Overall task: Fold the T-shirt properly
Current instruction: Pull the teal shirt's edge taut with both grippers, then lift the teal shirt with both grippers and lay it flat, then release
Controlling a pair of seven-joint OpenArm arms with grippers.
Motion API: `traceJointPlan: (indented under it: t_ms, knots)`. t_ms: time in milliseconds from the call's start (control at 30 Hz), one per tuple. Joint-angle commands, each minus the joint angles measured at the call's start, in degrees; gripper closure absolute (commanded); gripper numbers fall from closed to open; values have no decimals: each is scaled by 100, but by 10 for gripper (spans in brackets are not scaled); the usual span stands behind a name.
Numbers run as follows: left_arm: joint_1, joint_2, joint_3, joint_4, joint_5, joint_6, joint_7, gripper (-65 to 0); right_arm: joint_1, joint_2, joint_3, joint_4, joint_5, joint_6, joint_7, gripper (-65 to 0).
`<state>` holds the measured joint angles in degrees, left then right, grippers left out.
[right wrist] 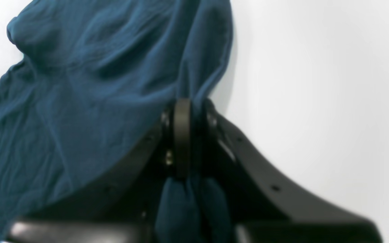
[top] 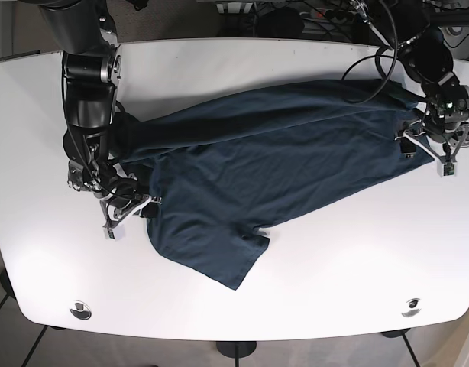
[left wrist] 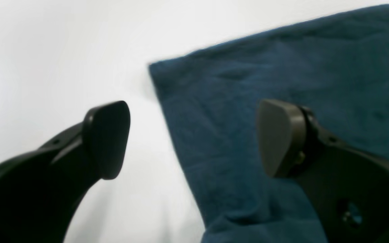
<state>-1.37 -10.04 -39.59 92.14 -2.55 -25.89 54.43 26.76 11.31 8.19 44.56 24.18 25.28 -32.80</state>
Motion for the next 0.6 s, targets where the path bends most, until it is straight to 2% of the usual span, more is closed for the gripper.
traceJointPlan:
  t_ms: [33, 267, 400, 433, 500, 600]
  knots:
    - [-175, -99, -27, -269, 4, 35, -76, -557, 132, 86, 3, 76, -23, -35, -13, -21]
    - [-571, -125, -537, -1297, 4, 0, -85, -556, 88, 78, 3, 76, 4, -35, -13, -21]
    - [-589, -257, -546, -1658, 4, -598, -68, -550, 88, 60, 3, 76, 4, -35, -13, -21]
    - [-597, -257, -546, -1895, 4, -695, -68, -517, 88, 60, 3, 76, 12, -35, -13, -21]
    - [-782, -266, -555, -2220, 4, -712, -76, -410, 88, 51, 12, 85, 12, -35, -13, -21]
    - [-1090, -389, -555, -2924, 4, -712, -94, -132, 88, 43, 127, 85, 12, -35, -13, -21]
